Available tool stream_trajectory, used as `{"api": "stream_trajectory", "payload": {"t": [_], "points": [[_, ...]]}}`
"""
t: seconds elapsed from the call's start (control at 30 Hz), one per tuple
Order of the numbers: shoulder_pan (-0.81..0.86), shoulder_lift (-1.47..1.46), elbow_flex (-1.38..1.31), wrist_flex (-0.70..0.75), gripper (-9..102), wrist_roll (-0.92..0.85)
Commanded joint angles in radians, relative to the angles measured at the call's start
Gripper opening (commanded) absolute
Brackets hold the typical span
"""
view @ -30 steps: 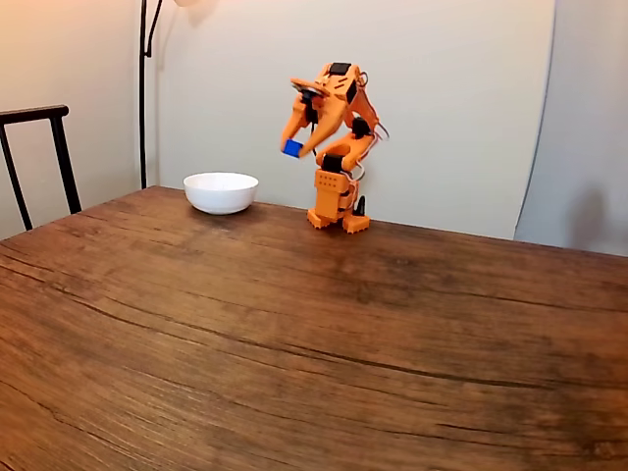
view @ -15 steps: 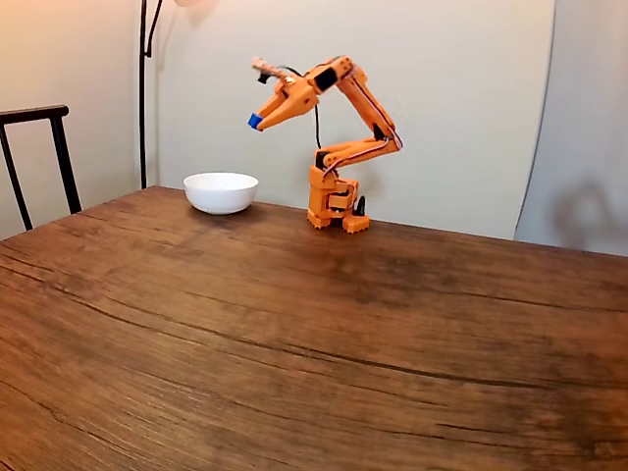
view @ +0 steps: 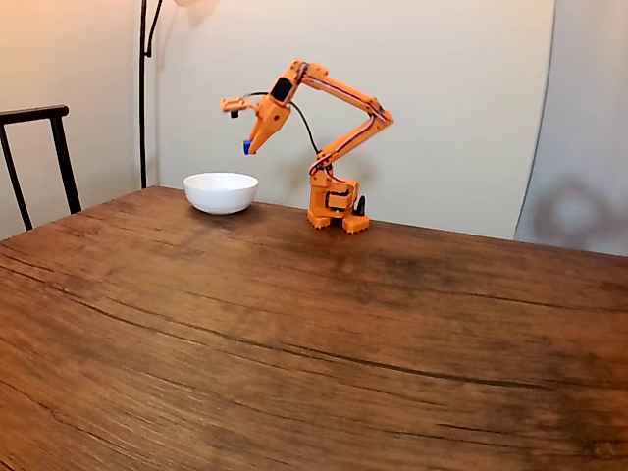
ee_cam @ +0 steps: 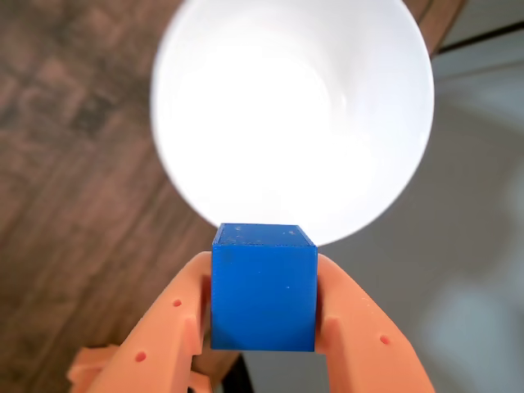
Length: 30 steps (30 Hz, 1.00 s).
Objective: Grasp the cube and drop it in the bowl
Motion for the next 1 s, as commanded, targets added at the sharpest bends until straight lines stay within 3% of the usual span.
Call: {"api": "stream_trajectory", "payload": {"t": [0.0, 0.5, 0.6, 0.77, 0.97], "points": [[0.025, -0.066, -0.038, -0.054, 7, 0.046], [0.029, -0.413, -0.029, -0.252, 8, 0.101], [0.038, -0.437, -0.029, -0.252, 11, 0.101], [0.038, -0.443, -0.038, -0.245, 24, 0.133], [0.028, -0.431, -0.061, -0.186, 25, 0.137]]}}
